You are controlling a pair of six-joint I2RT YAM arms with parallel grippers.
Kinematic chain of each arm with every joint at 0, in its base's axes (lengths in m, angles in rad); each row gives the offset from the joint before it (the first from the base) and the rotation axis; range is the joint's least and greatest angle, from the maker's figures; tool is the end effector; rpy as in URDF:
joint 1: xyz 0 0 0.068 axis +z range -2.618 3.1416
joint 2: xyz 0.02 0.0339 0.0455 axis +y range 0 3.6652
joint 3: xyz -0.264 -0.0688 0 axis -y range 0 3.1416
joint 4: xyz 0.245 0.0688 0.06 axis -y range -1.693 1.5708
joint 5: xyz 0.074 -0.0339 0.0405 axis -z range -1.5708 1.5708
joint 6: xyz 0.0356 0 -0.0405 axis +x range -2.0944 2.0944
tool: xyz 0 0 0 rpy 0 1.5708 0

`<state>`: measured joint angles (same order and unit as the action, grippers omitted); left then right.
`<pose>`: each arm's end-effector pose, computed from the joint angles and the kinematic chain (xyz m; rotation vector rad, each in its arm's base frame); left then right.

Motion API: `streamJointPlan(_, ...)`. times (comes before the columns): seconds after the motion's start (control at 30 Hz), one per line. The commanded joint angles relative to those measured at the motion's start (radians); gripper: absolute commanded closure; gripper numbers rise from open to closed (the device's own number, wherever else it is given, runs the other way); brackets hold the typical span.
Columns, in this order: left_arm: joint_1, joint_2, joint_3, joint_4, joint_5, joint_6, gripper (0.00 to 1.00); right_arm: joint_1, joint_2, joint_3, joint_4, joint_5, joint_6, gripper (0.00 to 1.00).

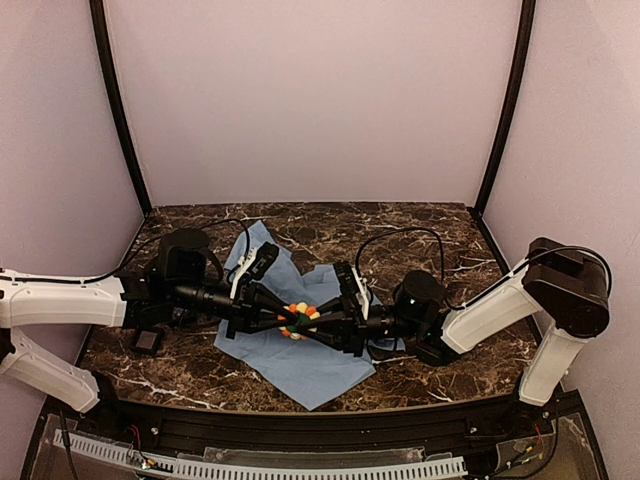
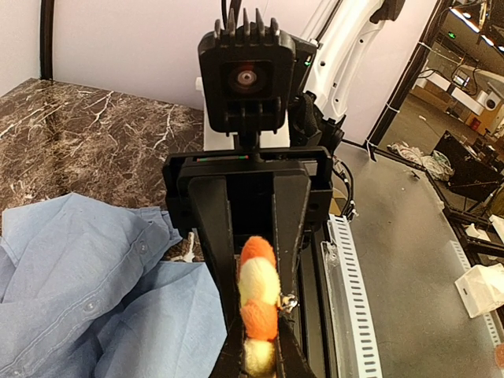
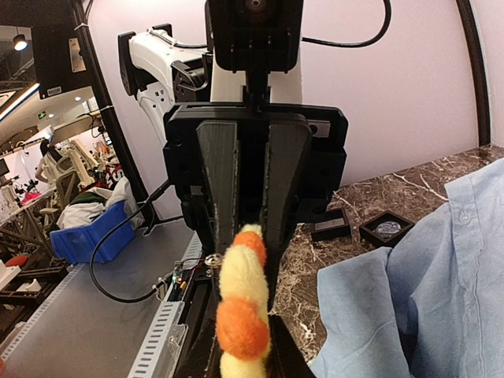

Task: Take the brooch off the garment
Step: Close the brooch.

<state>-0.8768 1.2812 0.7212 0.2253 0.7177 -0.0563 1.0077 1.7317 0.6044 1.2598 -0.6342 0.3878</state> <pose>0.1606 -0.2297 0.2541 1.2682 1.5979 -1.2907 0.1548 0.2847 0.1921 -1.0405 1.3172 1.5487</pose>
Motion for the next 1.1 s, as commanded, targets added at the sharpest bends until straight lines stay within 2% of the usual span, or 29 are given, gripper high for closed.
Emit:
streamJointPlan(0.0,-0.012,-0.017,-0.006,-0.016,0.065,0.005,0.99,-0.011,0.003,0.009,0.023,0.068,0.017,0.84)
streamJointPlan(0.37,-0.013,-0.016,-0.004,-0.023,0.063,0.008,0.99,-0.011,-0.006,0.030,-0.047,0.100,0.027,0.91)
streamJointPlan(1.07,-0.014,0.036,0.017,-0.041,0.096,0.011,0.99,-0.005,-0.081,0.096,-0.360,0.082,-0.163,0.89)
